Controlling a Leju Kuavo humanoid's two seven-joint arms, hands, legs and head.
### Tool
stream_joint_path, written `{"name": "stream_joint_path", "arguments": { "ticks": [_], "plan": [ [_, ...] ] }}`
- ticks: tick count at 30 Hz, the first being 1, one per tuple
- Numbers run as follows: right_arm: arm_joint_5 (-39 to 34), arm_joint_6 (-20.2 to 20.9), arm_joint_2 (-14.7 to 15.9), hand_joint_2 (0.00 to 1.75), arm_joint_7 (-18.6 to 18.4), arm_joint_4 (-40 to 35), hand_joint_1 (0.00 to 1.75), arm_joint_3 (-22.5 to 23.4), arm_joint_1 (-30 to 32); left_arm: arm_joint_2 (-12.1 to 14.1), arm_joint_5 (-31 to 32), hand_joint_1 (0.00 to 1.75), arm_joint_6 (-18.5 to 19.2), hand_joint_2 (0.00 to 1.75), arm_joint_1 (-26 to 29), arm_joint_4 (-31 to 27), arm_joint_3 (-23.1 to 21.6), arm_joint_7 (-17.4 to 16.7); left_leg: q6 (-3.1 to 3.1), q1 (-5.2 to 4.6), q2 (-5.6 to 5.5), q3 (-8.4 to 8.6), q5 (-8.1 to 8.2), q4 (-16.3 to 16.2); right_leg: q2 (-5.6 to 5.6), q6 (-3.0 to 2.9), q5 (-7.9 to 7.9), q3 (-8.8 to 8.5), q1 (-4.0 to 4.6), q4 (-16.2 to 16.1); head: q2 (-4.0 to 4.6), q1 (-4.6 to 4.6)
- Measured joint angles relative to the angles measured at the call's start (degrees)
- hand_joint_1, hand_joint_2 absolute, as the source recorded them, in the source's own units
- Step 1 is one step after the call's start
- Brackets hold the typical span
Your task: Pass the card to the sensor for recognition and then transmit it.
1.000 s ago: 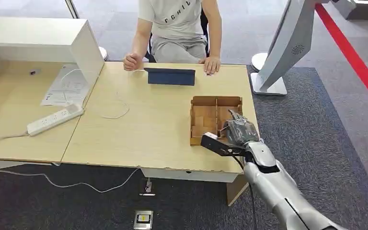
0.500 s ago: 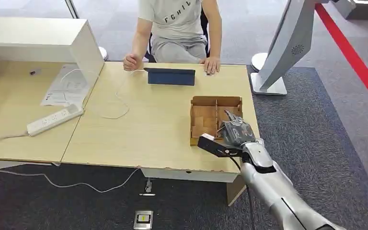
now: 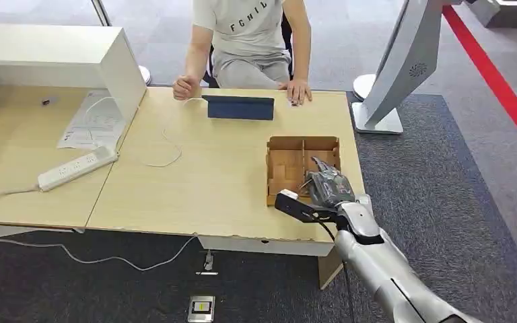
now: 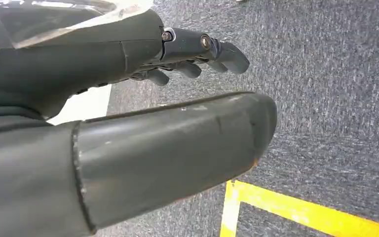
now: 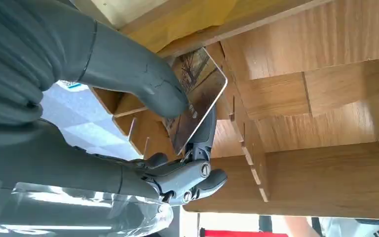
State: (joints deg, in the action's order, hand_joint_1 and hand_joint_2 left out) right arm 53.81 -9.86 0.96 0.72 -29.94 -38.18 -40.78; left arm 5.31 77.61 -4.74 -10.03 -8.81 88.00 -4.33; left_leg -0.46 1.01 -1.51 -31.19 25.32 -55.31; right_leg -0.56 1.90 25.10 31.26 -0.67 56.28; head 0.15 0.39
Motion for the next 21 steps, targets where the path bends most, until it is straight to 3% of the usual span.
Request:
{"name": "stream_joint_path", "arguments": {
  "ticks": [9, 17, 21],
  "plan": [
    [-1.05, -1.6, 0.22, 1.75, 0.9, 0.04, 1.75, -0.22, 0.08, 0.0, 0.02, 0.0, 0.02, 0.0, 0.0, 0.0, 0.0, 0.26, 0.0, 0.0, 0.0, 0.0, 0.0, 0.0, 0.0, 0.0, 0.0, 0.01, 0.0, 0.0, 0.0, 0.02],
    [-2.49, -9.12, 1.05, 1.75, 4.85, -1.2, 1.75, -0.44, -0.98, 0.0, 0.17, 0.0, 0.22, 0.0, 0.02, 0.0, 0.0, 0.83, 0.0, 0.0, 0.01, -0.01, 0.0, 0.0, -0.01, 0.0, -0.01, 0.01, 0.0, 0.0, 0.0, 0.02],
    [-3.08, -10.97, 1.77, 1.75, 5.81, -2.59, 1.75, -0.35, -2.58, -0.02, 0.24, 0.0, 0.22, 0.0, 0.04, 0.0, 0.0, 1.03, 0.0, 0.0, 0.01, 0.0, 0.0, 0.0, -0.01, -0.01, -0.01, 0.01, 0.0, 0.0, 0.0, 0.02]
  ]
}}
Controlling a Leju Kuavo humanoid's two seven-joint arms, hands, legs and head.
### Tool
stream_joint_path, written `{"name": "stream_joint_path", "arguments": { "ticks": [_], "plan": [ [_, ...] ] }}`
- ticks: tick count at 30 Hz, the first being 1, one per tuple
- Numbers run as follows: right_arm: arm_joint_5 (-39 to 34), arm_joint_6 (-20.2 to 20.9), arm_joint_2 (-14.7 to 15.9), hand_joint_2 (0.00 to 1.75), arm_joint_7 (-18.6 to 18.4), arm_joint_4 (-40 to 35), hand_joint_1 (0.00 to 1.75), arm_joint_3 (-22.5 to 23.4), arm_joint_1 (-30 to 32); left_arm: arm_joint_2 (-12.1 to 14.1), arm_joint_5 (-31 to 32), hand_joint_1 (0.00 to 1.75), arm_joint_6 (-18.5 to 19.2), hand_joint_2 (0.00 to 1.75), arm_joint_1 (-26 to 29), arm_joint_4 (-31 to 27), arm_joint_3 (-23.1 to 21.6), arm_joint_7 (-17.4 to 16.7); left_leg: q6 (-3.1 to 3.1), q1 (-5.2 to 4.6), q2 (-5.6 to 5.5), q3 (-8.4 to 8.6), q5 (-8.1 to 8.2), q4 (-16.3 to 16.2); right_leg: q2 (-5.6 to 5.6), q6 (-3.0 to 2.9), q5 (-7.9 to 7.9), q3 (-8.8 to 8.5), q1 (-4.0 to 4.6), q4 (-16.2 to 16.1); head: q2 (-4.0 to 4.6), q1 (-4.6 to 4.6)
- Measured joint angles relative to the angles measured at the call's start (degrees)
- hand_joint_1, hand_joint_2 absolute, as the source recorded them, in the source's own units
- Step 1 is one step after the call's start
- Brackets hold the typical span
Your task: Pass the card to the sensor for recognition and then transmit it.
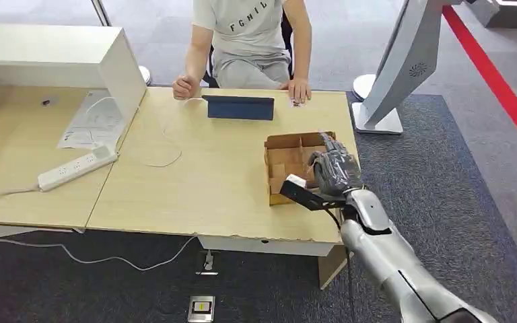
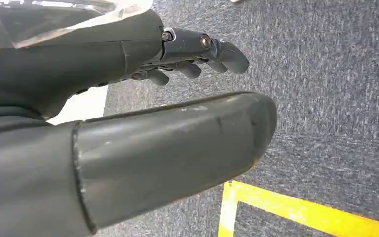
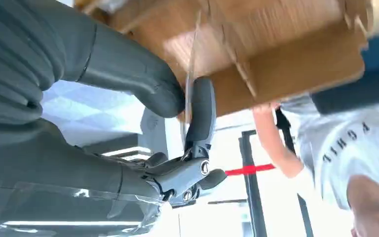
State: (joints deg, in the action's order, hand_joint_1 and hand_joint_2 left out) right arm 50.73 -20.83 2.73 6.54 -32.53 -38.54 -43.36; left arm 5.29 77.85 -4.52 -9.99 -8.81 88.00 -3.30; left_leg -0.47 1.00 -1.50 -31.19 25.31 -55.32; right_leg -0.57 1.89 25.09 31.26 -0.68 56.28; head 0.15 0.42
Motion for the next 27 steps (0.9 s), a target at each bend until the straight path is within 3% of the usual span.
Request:
{"name": "stream_joint_path", "arguments": {
  "ticks": [17, 27],
  "plan": [
    [3.05, 0.11, 1.88, 1.75, -1.75, -7.05, 1.75, 0.7, -0.9, -0.04, 1.7, 0.0, 1.57, 0.0, 0.06, 0.0, -0.02, 0.52, 0.0, 0.0, 0.02, -0.02, 0.0, -0.01, -0.02, 0.0, -0.01, 0.01, 0.0, 0.01, 0.0, 0.0],
    [13.92, 1.44, -1.58, 1.75, -2.82, -1.43, 1.75, 0.55, -12.91, -0.52, 2.16, 0.0, 2.54, 0.0, 0.02, 0.0, -0.59, 1.97, -0.03, 0.0, 0.03, -0.03, -0.03, -0.01, -0.03, -0.02, -0.03, 0.05, 0.0, 0.06, 0.0, 0.0]
  ]
}}
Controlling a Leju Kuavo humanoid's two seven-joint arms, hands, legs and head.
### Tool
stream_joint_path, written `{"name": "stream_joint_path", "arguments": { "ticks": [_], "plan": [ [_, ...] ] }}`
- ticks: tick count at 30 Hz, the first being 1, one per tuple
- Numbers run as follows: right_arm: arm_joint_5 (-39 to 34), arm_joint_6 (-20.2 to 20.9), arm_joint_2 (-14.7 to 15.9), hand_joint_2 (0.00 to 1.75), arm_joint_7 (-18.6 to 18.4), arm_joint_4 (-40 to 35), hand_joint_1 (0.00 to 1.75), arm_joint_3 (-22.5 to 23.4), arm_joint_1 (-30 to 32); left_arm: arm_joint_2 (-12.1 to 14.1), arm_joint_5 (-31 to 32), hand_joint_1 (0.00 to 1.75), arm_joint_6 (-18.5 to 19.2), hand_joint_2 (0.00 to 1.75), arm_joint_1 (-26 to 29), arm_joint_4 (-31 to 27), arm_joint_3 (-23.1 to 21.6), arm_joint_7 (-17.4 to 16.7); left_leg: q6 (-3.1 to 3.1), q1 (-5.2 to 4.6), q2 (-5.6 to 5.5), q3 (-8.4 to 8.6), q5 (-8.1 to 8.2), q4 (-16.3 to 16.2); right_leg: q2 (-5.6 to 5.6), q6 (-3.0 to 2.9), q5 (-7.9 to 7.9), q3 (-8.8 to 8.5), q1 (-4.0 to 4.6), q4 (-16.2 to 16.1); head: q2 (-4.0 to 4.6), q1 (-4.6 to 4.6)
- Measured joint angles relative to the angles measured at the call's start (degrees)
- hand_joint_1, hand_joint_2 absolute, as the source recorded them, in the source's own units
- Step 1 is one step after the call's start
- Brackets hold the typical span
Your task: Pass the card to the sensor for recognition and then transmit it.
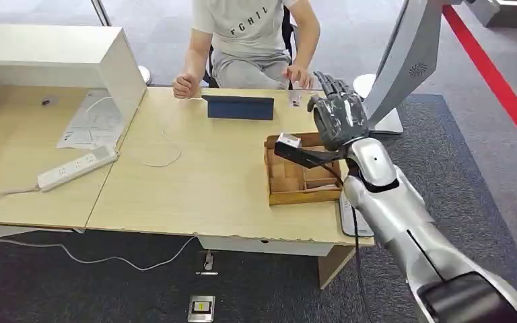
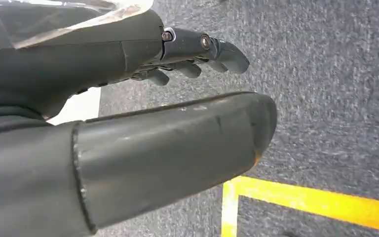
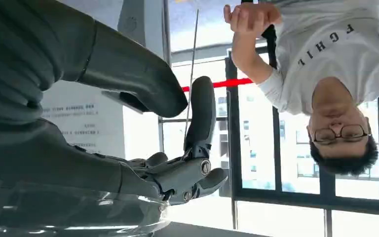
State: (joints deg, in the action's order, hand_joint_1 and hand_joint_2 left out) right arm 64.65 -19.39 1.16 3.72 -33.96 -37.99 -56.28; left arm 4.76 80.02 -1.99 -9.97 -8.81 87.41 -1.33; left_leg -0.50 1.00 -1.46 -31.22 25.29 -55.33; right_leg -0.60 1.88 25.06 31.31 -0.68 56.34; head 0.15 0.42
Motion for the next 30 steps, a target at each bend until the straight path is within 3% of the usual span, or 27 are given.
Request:
{"name": "stream_joint_path", "arguments": {
  "ticks": [9, 14, 30],
  "plan": [
    [3.67, 3.23, -2.9, 1.75, -1.51, 7.36, 1.75, -0.66, -6.72, -0.44, 0.37, 0.0, 0.63, 0.0, 0.01, 0.0, -0.39, -0.31, 0.0, 0.0, 0.0, -0.01, 0.0, 0.0, 0.0, 0.0, 0.0, -0.01, 0.0, -0.03, 0.0, 0.0],
    [4.81, 4.92, -3.91, 1.75, -2.27, 9.83, 1.75, -0.96, -7.38, -0.52, -1.48, 0.0, -0.35, 0.0, 0.0, 0.0, -0.39, -0.9, 0.0, 0.0, 0.0, 0.0, 0.0, 0.0, 0.0, 0.0, 0.0, -0.01, 0.0, -0.02, 0.0, 0.0],
    [6.18, 4.78, -6.25, 1.75, -2.6, 14.23, 1.75, -1.84, -7.4, -0.96, -2.29, 0.0, -1.77, 0.0, 0.03, 0.0, -0.26, -2.86, 0.0, 0.0, 0.0, -0.01, 0.0, 0.0, 0.0, 0.0, 0.0, -0.01, 0.0, -0.02, 0.0, 0.0]
  ]
}}
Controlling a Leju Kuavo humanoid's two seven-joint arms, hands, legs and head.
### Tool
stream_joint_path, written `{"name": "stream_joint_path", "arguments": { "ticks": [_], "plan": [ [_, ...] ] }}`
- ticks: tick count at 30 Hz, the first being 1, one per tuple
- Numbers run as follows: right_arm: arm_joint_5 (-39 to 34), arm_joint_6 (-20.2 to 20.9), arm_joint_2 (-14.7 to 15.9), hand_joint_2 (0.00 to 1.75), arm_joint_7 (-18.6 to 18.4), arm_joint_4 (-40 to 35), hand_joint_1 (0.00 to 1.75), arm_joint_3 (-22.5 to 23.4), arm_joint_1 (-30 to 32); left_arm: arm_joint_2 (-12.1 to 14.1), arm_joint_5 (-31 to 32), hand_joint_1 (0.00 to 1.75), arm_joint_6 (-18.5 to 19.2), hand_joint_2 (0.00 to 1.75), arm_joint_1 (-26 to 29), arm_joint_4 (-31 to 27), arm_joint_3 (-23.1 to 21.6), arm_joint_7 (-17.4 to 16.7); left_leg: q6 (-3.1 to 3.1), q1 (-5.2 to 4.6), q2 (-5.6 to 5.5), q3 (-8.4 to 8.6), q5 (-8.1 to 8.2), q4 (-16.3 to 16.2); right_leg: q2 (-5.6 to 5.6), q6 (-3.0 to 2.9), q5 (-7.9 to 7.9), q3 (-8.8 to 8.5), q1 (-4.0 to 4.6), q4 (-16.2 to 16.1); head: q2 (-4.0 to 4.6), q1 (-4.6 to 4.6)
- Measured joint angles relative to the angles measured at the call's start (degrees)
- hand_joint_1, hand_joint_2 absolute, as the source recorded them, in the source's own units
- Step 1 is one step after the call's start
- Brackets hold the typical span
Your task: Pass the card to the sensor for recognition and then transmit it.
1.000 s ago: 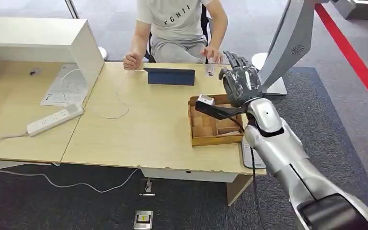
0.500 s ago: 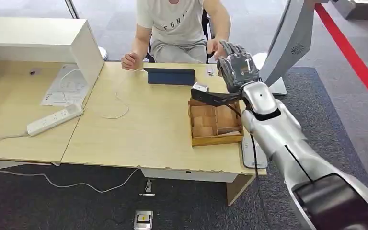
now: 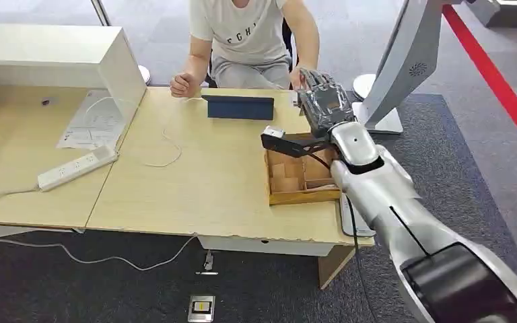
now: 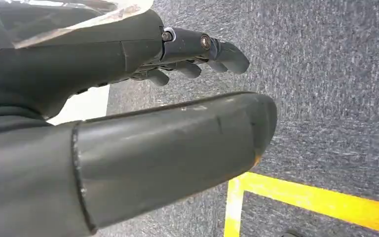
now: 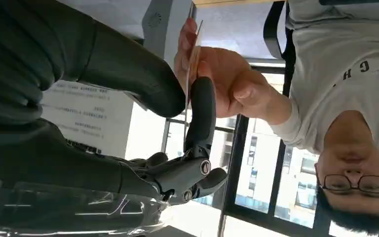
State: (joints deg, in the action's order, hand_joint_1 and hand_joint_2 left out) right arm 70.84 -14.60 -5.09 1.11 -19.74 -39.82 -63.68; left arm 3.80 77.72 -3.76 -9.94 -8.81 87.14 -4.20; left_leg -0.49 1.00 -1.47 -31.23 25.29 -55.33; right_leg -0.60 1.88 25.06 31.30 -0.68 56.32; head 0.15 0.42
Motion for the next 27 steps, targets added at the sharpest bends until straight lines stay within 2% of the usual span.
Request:
{"name": "stream_joint_path", "arguments": {
  "ticks": [1, 2, 3, 5, 7, 11, 15, 17, 19, 21, 24, 27],
  "plan": [
    [0.15, -0.04, -0.13, 1.75, 0.0, 0.17, 1.08, -0.07, 0.0, -0.02, 0.09, 0.0, 0.0, 0.0, -0.01, 0.0, 0.0, -0.2, 0.0, 0.0, 0.0, 0.01, 0.0, 0.0, 0.0, 0.0, 0.0, 0.0, 0.0, 0.0, 0.0, 0.0],
    [0.24, -0.07, -0.22, 1.75, -0.07, 0.35, 0.0, -0.13, -0.01, -0.07, 0.11, 0.0, 0.0, 0.0, -0.01, 0.0, 0.0, -0.33, 0.0, 0.0, 0.0, 0.01, 0.0, 0.0, 0.0, 0.0, 0.0, 0.0, 0.0, 0.0, 0.0, 0.0],
    [0.37, -0.11, -0.26, 0.0, -0.11, 0.48, 0.0, -0.18, -0.01, -0.11, 0.13, 0.0, -0.02, 0.0, 0.0, 0.0, 0.0, -0.37, 0.0, 0.0, 0.0, 0.01, 0.0, 0.0, 0.0, 0.0, 0.0, 0.0, 0.0, 0.0, 0.0, 0.0],
    [0.72, -0.52, -0.39, 0.0, 0.06, 0.72, 0.0, -0.28, -0.01, -0.15, 0.2, 0.0, -0.04, 0.0, 0.0, 0.0, 0.0, -0.39, 0.0, 0.0, 0.0, 0.01, 0.0, 0.0, 0.0, 0.0, 0.0, 0.0, 0.0, 0.0, 0.0, 0.0],
    [1.09, -1.27, -0.52, 0.0, 2.01, 0.94, 0.0, -0.31, -0.01, -0.15, 0.66, 0.0, 0.07, 0.0, 0.0, 0.0, 0.0, -0.39, 0.0, 0.0, 0.0, 0.01, 0.0, 0.0, 0.0, 0.0, 0.0, 0.0, 0.0, 0.0, 0.0, 0.0],
    [4.63, -1.44, -0.42, 0.0, 1.07, 1.38, 0.0, -0.68, -0.16, -0.15, 1.14, 0.0, 0.55, 0.0, 0.05, 0.0, -0.02, -0.46, 0.0, 0.0, 0.0, 0.02, 0.0, -0.01, 0.0, 0.0, 0.0, 0.01, 0.0, 0.0, 0.0, -0.02],
    [5.79, -1.79, 1.26, 0.0, 0.88, 1.75, 0.0, -0.92, -1.79, -0.15, 0.72, 0.0, 0.55, 0.0, 0.11, 0.0, 0.0, -0.52, 0.0, -0.01, 0.0, 0.04, 0.0, -0.04, 0.0, 0.01, 0.0, 0.01, -0.01, -0.02, 0.0, 0.0],
    [6.05, -1.49, 3.12, 0.0, 0.85, 1.99, 0.0, -1.05, -3.2, -0.15, 0.44, 0.0, 0.52, 0.0, 0.17, 0.0, 0.04, -0.61, 0.0, -0.02, 0.0, 0.02, 0.0, -0.08, 0.0, 0.03, -0.02, 0.0, -0.02, -0.03, 0.0, 0.0],
    [6.6, -0.64, 5.15, 0.0, 1.18, 2.05, 0.0, -1.05, -4.75, -0.15, 0.0, 0.0, 0.44, 0.0, 0.24, 0.0, 0.07, -0.85, 0.01, -0.02, -0.01, 0.02, 0.0, -0.11, 0.0, 0.04, -0.03, 0.01, -0.02, -0.05, 0.0, 0.02],
    [7.02, 1.92, 7.88, 0.0, 0.98, 2.27, 0.0, -1.01, -6.14, -0.11, -1.11, 0.0, 0.46, 0.0, 0.28, 0.0, 0.09, -1.31, 0.02, -0.05, -0.01, 0.04, 0.01, -0.15, 0.0, 0.05, -0.04, 0.01, -0.05, -0.08, 0.0, -0.04],
    [7.15, 5.59, 14.76, 0.0, 1.03, 2.6, 0.0, -0.85, -8.04, 0.24, -2.45, 0.0, 1.38, 0.0, 0.53, 0.0, 0.35, -2.32, 0.05, -0.04, -0.25, -0.01, 0.02, -0.28, 0.12, 0.07, -0.03, 0.01, -0.04, -0.12, 0.0, 0.0],
    [3.91, 7.52, 22.68, 0.0, -0.83, 3.19, 0.0, 0.51, -8.0, 0.66, -4.66, 0.0, 1.18, 0.0, 1.01, 0.0, 0.55, -3.65, 0.14, -0.04, -0.23, 0.02, 0.09, -0.3, 0.11, 0.11, -0.05, -0.12, -0.04, -0.24, 0.0, -0.02]
  ]
}}
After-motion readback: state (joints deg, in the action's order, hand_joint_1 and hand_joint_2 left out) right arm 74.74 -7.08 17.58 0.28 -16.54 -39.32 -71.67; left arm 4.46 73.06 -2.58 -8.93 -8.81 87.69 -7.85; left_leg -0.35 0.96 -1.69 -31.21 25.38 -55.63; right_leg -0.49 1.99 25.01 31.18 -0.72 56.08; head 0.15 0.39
